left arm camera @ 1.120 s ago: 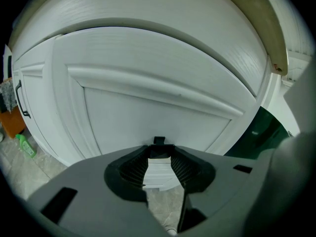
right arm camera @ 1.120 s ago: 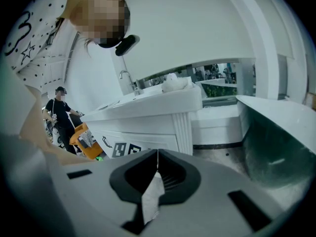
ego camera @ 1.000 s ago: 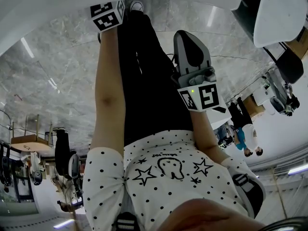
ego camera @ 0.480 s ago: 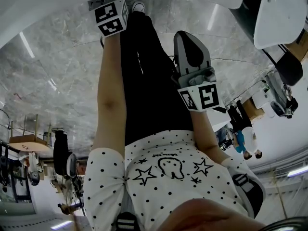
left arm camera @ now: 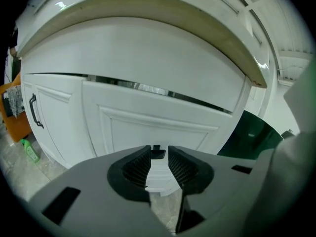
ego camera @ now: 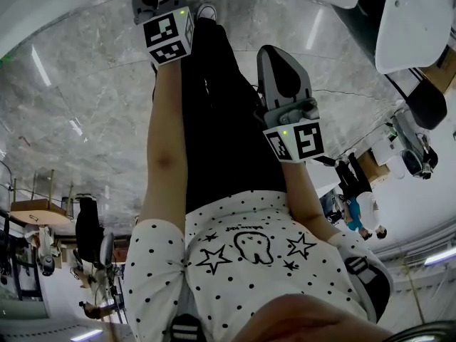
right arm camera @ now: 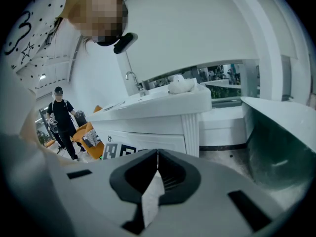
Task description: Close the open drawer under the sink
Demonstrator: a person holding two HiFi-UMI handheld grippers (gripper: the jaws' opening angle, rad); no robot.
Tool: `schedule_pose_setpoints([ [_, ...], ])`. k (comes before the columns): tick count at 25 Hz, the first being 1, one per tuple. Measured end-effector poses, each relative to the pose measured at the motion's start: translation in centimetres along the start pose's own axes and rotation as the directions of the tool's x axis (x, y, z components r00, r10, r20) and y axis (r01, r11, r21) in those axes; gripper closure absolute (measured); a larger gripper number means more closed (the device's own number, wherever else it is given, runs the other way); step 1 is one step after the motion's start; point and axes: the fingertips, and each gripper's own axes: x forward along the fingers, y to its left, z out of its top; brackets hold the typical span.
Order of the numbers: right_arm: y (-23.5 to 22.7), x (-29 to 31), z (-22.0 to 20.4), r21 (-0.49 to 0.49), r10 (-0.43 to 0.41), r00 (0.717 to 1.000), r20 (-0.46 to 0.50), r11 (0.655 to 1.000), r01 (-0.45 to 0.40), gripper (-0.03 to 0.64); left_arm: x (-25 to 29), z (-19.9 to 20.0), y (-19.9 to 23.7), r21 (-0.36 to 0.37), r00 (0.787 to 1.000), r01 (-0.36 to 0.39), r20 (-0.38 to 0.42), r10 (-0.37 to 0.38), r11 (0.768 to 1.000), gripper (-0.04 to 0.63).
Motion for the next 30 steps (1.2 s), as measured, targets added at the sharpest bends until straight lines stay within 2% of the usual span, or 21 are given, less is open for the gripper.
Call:
schedule_pose_setpoints([
  [13, 0.9, -0.3, 1.4, -0.015, 0.018, 1.0, 0.017, 1.0, -0.018, 0.603, -3.0, 3.1, 0.1, 0.007, 0.997, -0.018, 0.071, 0.018, 1.0, 0.584],
  [18, 1.1, -0.7, 1.9, -0.017, 0.018, 1.0, 0.02, 1.0, -0.017, 0.603, -4.3, 4.4, -0.4, 0.052, 0.996, -0.01, 0.085, 0.006, 0.999, 0.591],
  [25, 1.1, -0.9, 2.0, 0.012, 0.006, 1.0, 0.019, 1.0, -0.006, 0.603, -6.4, 6.6, -1.0, 0.055, 0.994, 0.0, 0.108, -0.006, 0.999, 0.591],
  [30, 0.9, -1.1, 2.3, 0.08, -0.016, 1.0, 0.015, 0.997, 0.015, 0.603, -8.0, 8.0, -1.0, 0.058, 0.995, -0.001, 0.102, -0.005, 0.998, 0.591],
])
